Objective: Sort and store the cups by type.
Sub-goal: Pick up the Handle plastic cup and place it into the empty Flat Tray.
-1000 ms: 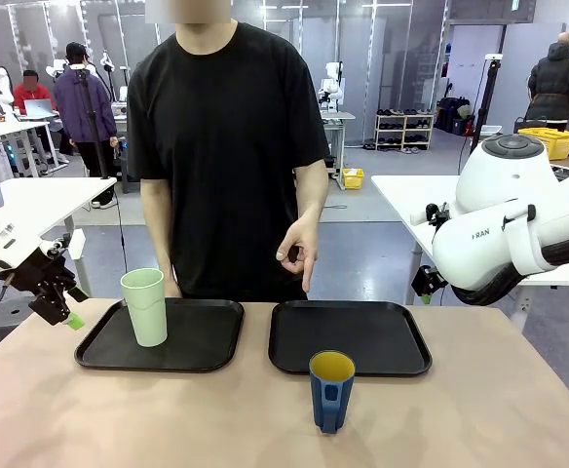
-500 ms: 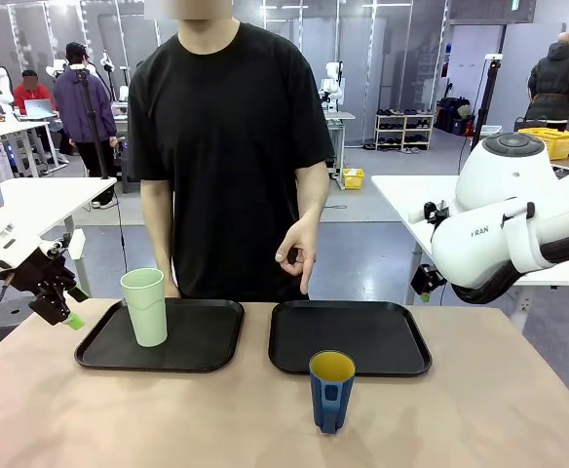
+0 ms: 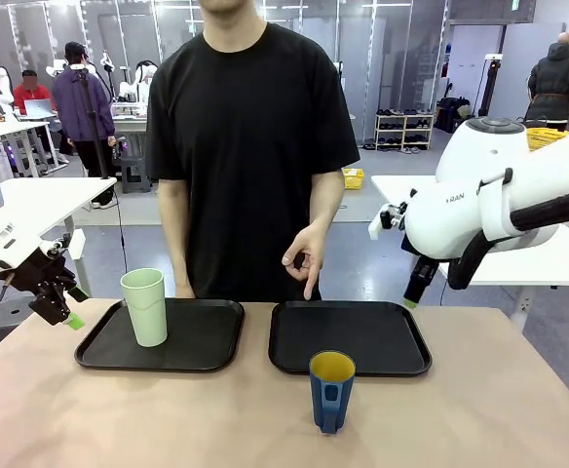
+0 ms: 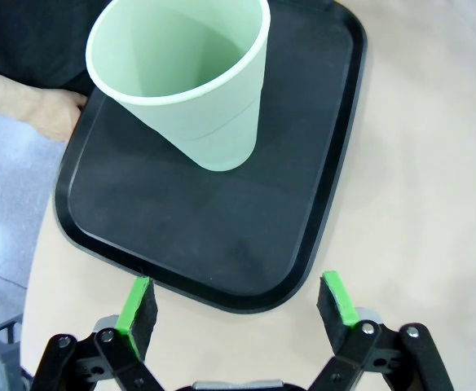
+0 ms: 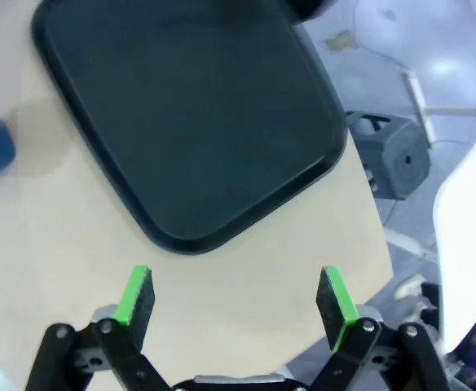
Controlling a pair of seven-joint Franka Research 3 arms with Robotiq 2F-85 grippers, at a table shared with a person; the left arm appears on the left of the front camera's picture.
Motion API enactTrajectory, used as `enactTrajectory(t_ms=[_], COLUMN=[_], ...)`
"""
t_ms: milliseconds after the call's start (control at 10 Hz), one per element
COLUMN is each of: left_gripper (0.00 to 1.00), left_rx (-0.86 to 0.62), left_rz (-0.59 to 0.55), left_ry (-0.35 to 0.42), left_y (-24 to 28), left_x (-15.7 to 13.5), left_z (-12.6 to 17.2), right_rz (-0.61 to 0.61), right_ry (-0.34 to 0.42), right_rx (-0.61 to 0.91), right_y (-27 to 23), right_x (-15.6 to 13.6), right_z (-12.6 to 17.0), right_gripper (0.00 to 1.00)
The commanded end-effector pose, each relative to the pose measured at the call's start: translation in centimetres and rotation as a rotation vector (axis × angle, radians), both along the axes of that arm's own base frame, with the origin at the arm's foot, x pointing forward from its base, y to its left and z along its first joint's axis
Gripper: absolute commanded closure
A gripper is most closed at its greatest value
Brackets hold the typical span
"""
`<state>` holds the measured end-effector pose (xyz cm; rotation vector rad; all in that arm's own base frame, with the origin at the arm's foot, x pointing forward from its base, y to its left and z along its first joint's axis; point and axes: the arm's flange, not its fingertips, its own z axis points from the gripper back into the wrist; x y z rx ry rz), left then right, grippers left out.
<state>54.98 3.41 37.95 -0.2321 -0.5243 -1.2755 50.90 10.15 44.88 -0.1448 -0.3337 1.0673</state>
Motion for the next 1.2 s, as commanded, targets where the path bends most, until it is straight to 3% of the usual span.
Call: enactTrajectory(t_ms=[0, 200, 800, 1100], left_gripper=[0.0, 0.0, 0.0, 0.0], left_rx=[-0.032, -0.032, -0.032, -0.032], left_rz=[-0.024, -0.024, -0.024, -0.024], left_ry=[-0.011, -0.011, -0.011, -0.011], left_y=[0.3, 0.3, 0.3, 0.3], left_x=[0.3, 0.3, 0.3, 0.3], left_z=[-0.1, -0.1, -0.1, -0.1], right_rz=[0.259, 0.351, 0.335, 0.392], right_ry=[0.004, 0.035, 0.054, 0.046], right_rx=[-0.126, -0.188, -0.171, -0.11], right_y=[-2.7, -2.8, -2.1, -1.6], right_x=[-0.3, -1.0, -0.6, -4.1], right_z=[0.8, -0.3, -0.4, -3.2], right_gripper=[0.0, 0.0, 0.0, 0.0])
